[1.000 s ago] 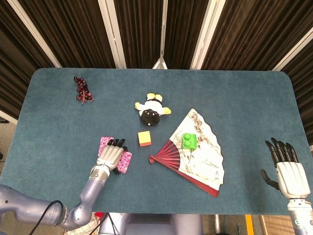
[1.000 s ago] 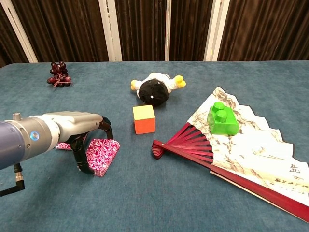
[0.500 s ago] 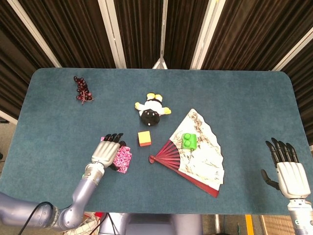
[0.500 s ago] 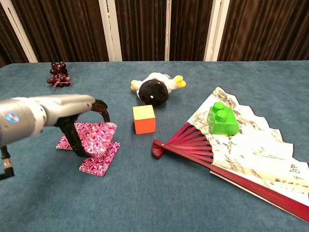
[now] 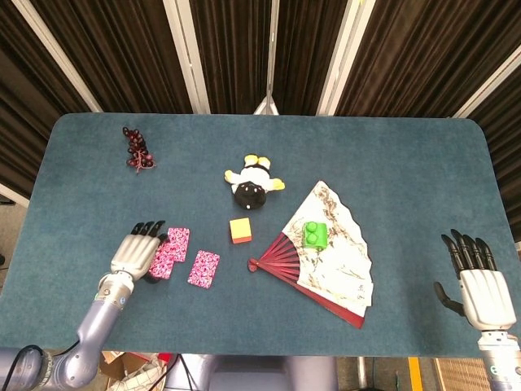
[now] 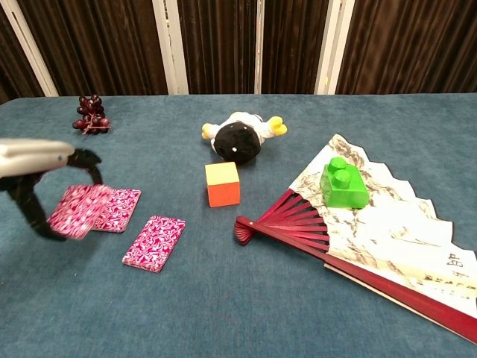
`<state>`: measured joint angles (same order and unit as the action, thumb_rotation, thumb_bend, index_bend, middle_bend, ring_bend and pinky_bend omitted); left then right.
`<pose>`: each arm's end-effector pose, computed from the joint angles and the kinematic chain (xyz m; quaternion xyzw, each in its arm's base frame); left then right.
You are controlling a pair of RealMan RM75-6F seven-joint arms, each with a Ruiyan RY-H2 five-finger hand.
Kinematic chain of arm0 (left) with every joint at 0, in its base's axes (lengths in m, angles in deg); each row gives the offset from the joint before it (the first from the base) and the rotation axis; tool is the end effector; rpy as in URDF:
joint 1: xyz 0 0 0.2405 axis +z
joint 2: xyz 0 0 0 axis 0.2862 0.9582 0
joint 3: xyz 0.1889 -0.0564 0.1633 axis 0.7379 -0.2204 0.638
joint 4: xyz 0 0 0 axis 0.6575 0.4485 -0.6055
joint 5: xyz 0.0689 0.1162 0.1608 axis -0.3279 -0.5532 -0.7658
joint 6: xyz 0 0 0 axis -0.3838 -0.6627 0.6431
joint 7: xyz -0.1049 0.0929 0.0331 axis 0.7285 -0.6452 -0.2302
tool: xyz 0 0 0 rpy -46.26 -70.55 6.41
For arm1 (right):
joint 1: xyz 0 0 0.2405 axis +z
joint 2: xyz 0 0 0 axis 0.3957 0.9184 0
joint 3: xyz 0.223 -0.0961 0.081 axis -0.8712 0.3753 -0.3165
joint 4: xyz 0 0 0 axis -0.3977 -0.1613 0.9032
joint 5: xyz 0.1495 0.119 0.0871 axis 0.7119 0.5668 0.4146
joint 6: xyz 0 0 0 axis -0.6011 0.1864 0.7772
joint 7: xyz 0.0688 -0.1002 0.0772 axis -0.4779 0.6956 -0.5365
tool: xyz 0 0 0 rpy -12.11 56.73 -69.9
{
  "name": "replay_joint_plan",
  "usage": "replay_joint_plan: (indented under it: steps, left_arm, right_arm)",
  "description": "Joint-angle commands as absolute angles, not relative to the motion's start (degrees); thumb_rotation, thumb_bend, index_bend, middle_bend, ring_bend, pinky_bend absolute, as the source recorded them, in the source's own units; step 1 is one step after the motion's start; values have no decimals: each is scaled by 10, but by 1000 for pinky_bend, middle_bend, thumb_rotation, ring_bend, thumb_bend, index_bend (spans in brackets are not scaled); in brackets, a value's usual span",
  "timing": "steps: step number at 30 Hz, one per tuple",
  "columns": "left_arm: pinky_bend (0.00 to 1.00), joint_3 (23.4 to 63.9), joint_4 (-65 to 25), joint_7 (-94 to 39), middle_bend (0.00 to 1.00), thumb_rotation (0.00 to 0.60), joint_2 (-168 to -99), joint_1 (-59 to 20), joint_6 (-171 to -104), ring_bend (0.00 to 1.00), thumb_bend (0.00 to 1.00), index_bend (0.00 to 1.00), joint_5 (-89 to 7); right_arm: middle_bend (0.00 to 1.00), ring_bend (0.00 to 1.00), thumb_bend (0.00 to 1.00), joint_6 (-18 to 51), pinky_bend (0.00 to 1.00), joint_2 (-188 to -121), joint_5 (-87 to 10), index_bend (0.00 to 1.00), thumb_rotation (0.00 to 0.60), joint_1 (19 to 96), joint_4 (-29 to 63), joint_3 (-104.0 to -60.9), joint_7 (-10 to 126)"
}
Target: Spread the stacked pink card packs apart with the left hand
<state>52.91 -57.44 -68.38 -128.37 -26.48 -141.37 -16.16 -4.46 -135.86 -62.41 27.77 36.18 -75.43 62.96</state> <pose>-0.1839 0.2736 0.0170 -0.7362 -0.4432 -0.1916 0.4741 -0.3054 -0.1798 0.1554 0.6053 -0.3742 0.3789 0.5916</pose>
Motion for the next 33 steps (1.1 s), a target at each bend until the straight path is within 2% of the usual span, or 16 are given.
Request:
replay_joint_plan:
  steps: [1, 8, 13, 19, 28, 33]
  left_arm:
    - [9, 549, -566, -675, 0, 600, -1284, -251, -1403, 0, 373, 504, -178]
    - [8, 573, -567, -670, 0, 600, -1293, -234, -1399, 0, 352, 453, -216]
    - [0, 584, -574, -687, 0, 600, -1290, -233, -1394, 0, 187, 265, -215]
    - [0, 582, -588, -694, 0, 600, -1276, -233, -1397, 0, 166, 109, -209]
    - [0, 576, -611, -662, 0, 600, -1251, -214, -1416, 0, 166, 65, -238]
    - [0, 584, -623, -582, 0, 600, -1220, -158, -1484, 0, 166, 19, -347]
  right_arm:
    - [0, 0, 366, -45, 51, -1359, -624, 0, 600, 278, 362, -754, 631]
    - [0, 0, 366, -46, 51, -1359, -624, 0, 600, 277, 361, -754, 630]
    - [0, 0, 367, -47, 51, -1359, -625, 0, 600, 277, 361, -754, 629]
    - [0, 0, 366, -46, 51, -1360, -625, 0, 600, 277, 360, -754, 630]
    - [0, 0, 367, -47, 51, -1360, -625, 0, 600, 276, 361, -754, 632]
    - [0, 0, 367, -47, 51, -1360, -625, 0, 600, 276, 361, -754, 633]
